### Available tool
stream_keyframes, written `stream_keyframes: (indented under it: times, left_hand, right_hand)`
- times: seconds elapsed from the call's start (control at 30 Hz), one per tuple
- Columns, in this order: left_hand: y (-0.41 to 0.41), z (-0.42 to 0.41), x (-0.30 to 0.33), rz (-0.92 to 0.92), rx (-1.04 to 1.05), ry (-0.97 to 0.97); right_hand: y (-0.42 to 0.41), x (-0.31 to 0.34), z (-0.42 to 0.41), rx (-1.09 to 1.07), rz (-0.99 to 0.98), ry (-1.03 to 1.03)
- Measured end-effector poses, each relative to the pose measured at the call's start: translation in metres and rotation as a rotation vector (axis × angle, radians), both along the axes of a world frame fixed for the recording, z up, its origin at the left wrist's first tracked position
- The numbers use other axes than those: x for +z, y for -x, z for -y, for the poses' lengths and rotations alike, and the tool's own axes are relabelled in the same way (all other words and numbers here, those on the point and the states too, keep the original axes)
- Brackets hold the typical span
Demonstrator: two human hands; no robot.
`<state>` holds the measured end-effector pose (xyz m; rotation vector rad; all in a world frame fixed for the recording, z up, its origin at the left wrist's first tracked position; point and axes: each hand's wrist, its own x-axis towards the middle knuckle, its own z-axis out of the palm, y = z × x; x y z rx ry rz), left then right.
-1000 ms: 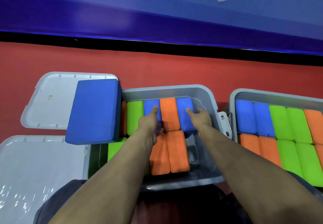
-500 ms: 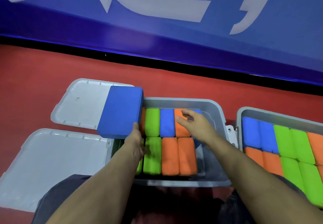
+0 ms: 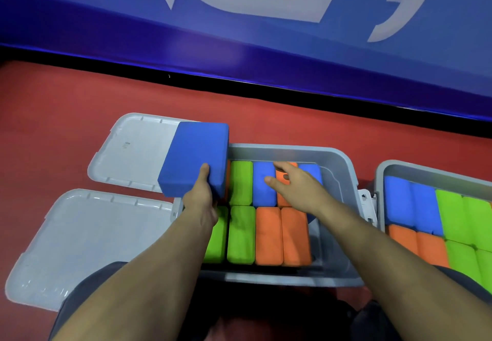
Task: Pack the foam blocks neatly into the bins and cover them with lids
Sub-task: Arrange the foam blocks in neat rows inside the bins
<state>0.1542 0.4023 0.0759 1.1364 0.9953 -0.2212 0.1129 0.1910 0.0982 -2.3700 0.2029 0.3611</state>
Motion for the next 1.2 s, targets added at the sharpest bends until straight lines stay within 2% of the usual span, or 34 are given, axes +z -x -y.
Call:
stream_keyframes:
  times: [0.07, 0.1, 0.17, 0.23, 0.33, 0.43, 0.53, 0.63, 0.83, 1.07, 1.2]
  left_hand:
    - [0.0, 0.014, 0.018, 0.036, -0.029, -0.038]
    - [0.0, 0.02, 0.025, 0.06, -0.065, -0.116]
    - [0.001, 0.032, 0.033, 0.156, -0.227, -0.377]
    - [0.006, 0.047, 0.036, 0.302, -0.44, -0.493]
    - [0.014, 0.075, 0.043, 0.388, -0.675, -0.48]
    - [0.026, 0.101, 0.056, 0.477, -0.829, -0.381]
    - [0.038, 0.122, 0.072, 0.516, -0.885, -0.179]
    - [0.045, 0.138, 0.086, 0.469, -0.989, -0.047]
    - [0.056, 0.161, 0.084, 0.445, -1.209, -0.103]
    - [0.061, 0.166, 0.053, 0.342, -1.275, -0.204]
    - [0.059, 0.163, 0.036, 0.3, -1.302, -0.204]
  right_hand:
    - [0.002, 0.01, 0.002, -0.021, 0.062, -0.024]
    - [0.002, 0.013, 0.004, -0.042, 0.104, -0.039]
    - [0.005, 0.023, 0.009, -0.108, 0.173, -0.101]
    - [0.009, 0.029, 0.016, -0.177, 0.189, -0.235]
    - [0.017, 0.042, 0.029, -0.269, 0.165, -0.403]
    - [0.03, 0.053, 0.048, -0.402, 0.116, -0.514]
    - [0.051, 0.061, 0.069, -0.485, 0.117, -0.611]
    - [0.072, 0.067, 0.094, -0.556, 0.219, -0.51]
    - [0.098, 0.071, 0.126, -0.571, 0.091, -0.222]
    - [0.102, 0.046, 0.129, -0.49, -0.037, -0.139]
    - [0.101, 0.03, 0.13, -0.447, -0.112, -0.165]
